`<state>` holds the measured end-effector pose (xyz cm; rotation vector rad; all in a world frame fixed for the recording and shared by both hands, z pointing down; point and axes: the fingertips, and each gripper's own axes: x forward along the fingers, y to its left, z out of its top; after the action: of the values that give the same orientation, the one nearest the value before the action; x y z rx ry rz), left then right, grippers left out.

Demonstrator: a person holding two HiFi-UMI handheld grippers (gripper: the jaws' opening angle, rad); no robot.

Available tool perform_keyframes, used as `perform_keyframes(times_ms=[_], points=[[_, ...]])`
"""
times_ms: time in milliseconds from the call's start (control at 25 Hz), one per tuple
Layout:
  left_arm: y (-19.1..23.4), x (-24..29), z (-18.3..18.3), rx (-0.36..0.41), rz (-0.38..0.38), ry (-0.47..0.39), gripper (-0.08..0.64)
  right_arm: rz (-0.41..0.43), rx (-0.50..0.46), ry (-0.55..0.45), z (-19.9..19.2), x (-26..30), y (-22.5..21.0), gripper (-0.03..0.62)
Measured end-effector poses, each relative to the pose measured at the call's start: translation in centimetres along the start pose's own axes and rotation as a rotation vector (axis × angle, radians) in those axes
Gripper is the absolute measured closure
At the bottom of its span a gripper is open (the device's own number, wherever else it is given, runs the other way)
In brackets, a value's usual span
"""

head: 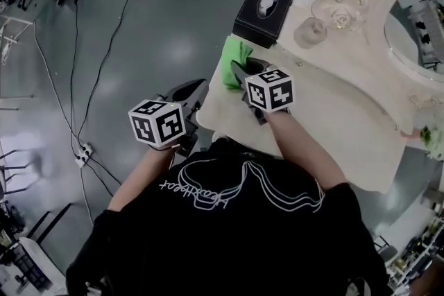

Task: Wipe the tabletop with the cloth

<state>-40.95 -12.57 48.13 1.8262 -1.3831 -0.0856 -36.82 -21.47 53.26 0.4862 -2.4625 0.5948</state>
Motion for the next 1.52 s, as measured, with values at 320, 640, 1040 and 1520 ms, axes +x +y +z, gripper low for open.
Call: perform_keyframes(times_ms=[320, 640, 1040, 1520], points=[[1.0, -0.2, -0.2, -0.012, -0.008, 0.019, 0.557, -0.072, -0.038, 0.044, -1.1, 1.2, -1.5, 0.537], [1.1, 0.2, -0.2, -0.006, -0.022, 0.033, 0.555, -0.121, -0.099, 0.108, -1.4, 1.9, -2.3, 0.535], [1.0, 1.0, 0.2, 0.010, -0.035, 0.052, 0.556, -0.122, -0.102, 0.132, -1.6, 1.7, -2.7, 0.535], [0.1, 2.5, 0.5, 0.023, -0.076, 0.082, 0.556, -0.167, -0.083, 0.134, -2.5, -0.3, -4.5, 0.535]])
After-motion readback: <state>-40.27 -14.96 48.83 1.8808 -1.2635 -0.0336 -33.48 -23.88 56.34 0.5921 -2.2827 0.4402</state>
